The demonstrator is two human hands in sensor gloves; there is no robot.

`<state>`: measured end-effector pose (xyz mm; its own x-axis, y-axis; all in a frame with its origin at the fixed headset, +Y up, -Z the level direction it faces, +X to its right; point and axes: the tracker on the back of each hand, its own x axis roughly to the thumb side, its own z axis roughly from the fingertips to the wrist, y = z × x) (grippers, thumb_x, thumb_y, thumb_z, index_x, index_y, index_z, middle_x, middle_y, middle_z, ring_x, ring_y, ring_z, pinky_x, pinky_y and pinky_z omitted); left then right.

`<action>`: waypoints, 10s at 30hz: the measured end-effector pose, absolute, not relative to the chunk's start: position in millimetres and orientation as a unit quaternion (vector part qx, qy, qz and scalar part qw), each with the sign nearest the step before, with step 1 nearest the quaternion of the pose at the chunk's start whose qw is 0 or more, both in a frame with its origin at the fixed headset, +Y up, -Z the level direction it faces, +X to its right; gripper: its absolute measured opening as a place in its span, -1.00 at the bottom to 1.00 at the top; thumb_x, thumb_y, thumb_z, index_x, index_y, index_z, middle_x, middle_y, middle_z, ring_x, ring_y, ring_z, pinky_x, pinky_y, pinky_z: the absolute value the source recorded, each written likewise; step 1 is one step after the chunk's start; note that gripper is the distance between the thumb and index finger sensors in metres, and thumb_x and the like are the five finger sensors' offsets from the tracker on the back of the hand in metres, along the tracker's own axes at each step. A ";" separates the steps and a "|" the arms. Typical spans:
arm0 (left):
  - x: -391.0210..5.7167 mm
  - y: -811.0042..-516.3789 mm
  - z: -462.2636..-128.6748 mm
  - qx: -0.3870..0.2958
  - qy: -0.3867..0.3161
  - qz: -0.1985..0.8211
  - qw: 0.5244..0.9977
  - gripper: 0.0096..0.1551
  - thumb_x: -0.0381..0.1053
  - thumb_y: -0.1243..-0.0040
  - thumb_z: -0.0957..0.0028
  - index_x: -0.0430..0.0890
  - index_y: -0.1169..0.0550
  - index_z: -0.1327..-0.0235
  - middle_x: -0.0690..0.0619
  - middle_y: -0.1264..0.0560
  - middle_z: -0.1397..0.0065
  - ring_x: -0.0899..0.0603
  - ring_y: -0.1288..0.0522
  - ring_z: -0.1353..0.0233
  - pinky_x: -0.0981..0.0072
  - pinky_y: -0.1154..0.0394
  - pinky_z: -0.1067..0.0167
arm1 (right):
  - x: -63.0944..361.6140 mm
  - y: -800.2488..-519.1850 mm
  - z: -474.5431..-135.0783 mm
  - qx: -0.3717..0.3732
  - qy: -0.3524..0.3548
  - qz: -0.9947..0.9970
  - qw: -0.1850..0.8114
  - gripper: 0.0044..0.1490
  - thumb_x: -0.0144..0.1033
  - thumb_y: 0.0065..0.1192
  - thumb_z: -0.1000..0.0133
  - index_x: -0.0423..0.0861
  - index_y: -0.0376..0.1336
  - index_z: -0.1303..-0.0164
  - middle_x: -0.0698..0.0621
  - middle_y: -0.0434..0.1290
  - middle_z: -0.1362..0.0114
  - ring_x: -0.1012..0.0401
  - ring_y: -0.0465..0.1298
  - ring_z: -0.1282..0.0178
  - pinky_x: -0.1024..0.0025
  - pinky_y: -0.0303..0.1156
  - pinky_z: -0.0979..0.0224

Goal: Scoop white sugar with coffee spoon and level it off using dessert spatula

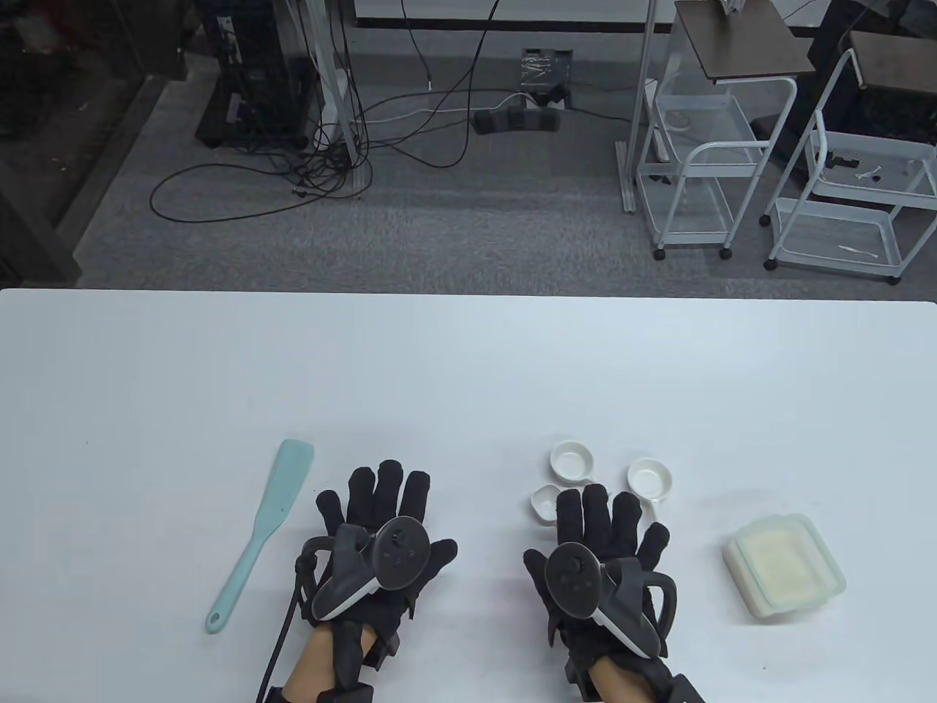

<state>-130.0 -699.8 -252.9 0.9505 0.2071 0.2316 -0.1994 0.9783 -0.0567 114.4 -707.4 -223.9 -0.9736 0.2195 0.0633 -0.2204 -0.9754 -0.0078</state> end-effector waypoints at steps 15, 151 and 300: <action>-129.8 -699.7 -253.0 -0.019 -0.118 0.098 0.988 0.15 0.48 -0.03 0.09 -0.05 -0.05 -0.69 -0.33 0.08 -0.76 -0.62 0.01 -0.63 -0.76 0.12 -0.30 | 225.9 -685.0 -229.9 -0.207 -0.011 0.970 0.125 0.23 0.28 0.08 0.02 -0.07 -0.37 -0.59 -0.29 -0.43 -0.70 -0.47 -0.40 -0.59 -0.74 -0.43 -0.35; -135.9 -729.7 -283.8 -0.233 -0.024 0.278 0.932 -0.25 0.24 -0.07 -0.09 -0.06 -0.42 -0.52 0.05 -0.71 -0.26 -0.12 -0.73 -0.18 -0.20 -0.48 -0.33 | 106.8 -723.1 -254.0 -0.018 0.132 0.936 0.327 -0.33 -0.26 0.21 -0.09 -0.31 0.22 -0.35 -0.24 0.56 -0.23 -0.15 0.60 -0.05 -0.12 0.52 -0.12; -187.4 -683.6 -283.3 -0.058 -0.078 0.256 0.962 0.43 0.58 -0.07 0.25 -0.15 0.14 -0.67 -0.25 0.09 -0.78 -0.60 0.06 -0.65 -0.71 0.12 -0.35 | 148.4 -680.2 -234.5 -0.062 0.013 0.955 0.291 0.17 0.04 0.23 -0.04 -0.29 -0.25 -0.56 -0.42 -0.17 -0.63 -0.44 -0.01 -0.55 -0.51 0.05 -0.44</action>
